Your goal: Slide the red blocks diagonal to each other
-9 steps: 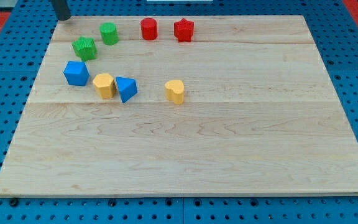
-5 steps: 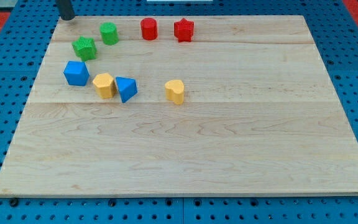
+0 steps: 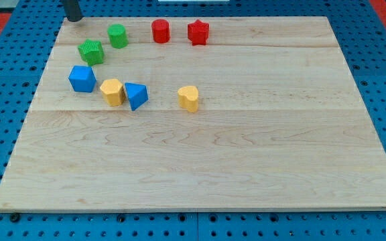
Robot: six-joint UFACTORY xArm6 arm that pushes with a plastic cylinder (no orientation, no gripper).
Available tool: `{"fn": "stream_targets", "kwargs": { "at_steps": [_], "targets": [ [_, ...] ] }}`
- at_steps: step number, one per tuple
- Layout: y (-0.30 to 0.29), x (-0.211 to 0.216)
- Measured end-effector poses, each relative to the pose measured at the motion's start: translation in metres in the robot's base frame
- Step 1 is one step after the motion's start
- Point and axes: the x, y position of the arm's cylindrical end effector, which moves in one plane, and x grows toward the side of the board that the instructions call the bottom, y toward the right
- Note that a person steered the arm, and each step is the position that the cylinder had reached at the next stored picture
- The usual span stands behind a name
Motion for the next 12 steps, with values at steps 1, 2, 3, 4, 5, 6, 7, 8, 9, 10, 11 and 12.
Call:
{"fn": "stream_targets", "kwargs": {
  "at_steps": [1,2,3,4,5,6,7,8,9,10,11,12],
  "targets": [
    [0.000,0.000],
    [-0.001,0.000],
    [0.002,0.000],
    [0.013,0.000],
    [0.046,0.007],
    [0.079,0.009],
    [0.114,0.013],
    [0.172,0.018],
    [0.217,0.042],
    [0.240,0.054],
    [0.297,0.053],
    [0.280,0.049]
  ]
}}
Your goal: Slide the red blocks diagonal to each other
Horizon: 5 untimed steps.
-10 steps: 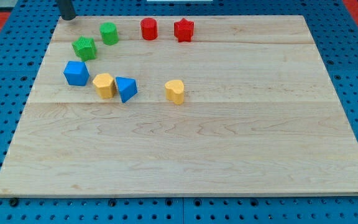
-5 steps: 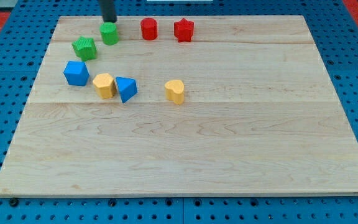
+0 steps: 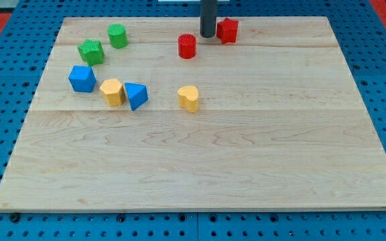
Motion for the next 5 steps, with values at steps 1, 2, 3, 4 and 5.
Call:
{"fn": "stream_targets", "kwargs": {
  "at_steps": [1,2,3,4,5],
  "targets": [
    [0.042,-0.007],
    [0.044,-0.022],
    [0.045,-0.024],
    [0.099,-0.022],
    [0.106,-0.022]
  ]
}}
